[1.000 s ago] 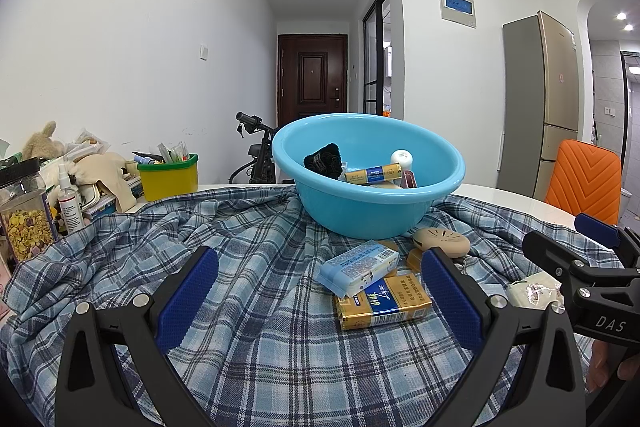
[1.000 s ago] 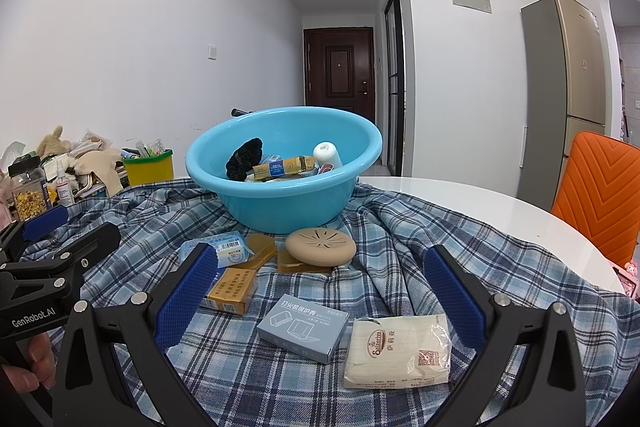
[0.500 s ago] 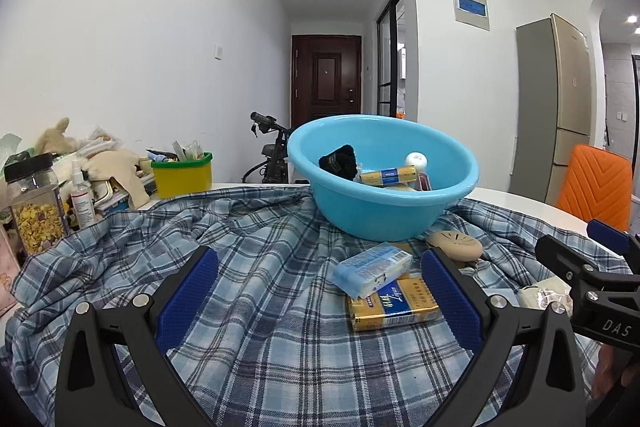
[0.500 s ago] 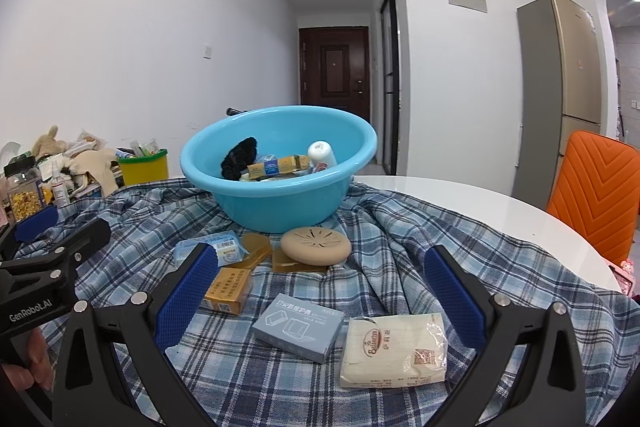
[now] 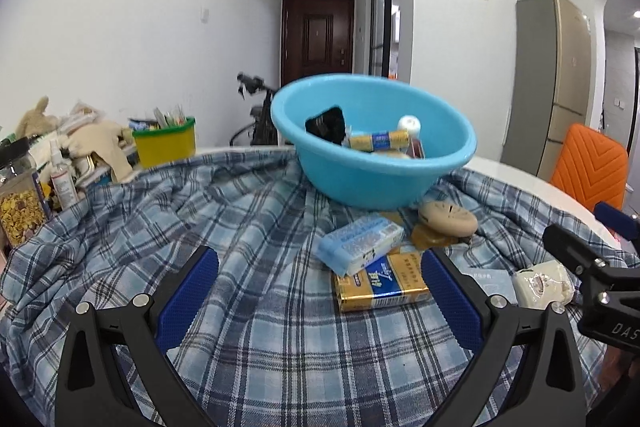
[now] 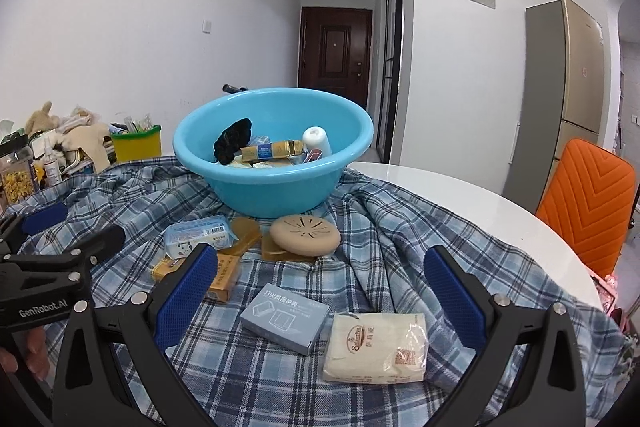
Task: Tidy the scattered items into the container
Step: 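Move both tools toward the scattered items in front of the basin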
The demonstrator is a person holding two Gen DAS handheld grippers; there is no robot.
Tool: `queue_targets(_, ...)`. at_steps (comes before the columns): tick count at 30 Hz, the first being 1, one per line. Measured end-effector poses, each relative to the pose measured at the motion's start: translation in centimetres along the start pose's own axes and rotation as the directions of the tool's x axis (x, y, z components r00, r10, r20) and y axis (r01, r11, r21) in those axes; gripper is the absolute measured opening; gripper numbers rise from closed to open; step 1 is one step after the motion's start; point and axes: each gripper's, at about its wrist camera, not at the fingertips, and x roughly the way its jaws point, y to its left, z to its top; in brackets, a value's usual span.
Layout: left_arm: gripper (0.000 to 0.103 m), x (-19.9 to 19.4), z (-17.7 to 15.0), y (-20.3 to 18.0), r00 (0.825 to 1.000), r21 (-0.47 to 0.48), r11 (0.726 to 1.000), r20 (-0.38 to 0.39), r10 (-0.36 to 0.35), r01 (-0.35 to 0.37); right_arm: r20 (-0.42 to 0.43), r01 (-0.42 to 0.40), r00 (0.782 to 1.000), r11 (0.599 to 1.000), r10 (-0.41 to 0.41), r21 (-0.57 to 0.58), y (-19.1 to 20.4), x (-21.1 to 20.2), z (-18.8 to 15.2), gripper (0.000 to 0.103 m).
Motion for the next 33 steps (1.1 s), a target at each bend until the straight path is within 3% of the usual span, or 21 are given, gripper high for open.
queue_targets(7,0.103,0.8,2.9,-0.3,0.994,0.024,1.000,-0.111,-0.013,0.016,-0.099,-0.014,0.995,0.999,0.018,0.039,-0.7,1.2,3.1,0.103)
queue_targets(14,0.103,1.4,6.3,-0.2,0.987,0.032,0.999,-0.158,-0.014,0.019,-0.185,-0.030,0.982,0.998,0.041,0.063,-1.3,2.7,6.2,0.103)
queue_targets(22,0.103,2.4,10.3,-0.3,0.984,0.048,0.999,-0.177,-0.015,0.024,-0.206,-0.022,0.978,0.999,0.028,0.033,-1.3,3.2,10.4,0.103)
queue_targets(25,0.103,2.8,11.9,-0.2,0.975,0.022,0.997,-0.211,-0.065,0.072,-0.214,-0.030,0.976,0.999,0.033,0.018,-1.1,3.7,11.9,0.103)
queue_targets(33,0.103,2.5,15.7,-0.3,0.973,0.035,0.993,-0.207,-0.099,0.109,-0.248,-0.073,0.967,0.997,0.066,-0.021,-0.7,5.4,15.4,0.103)
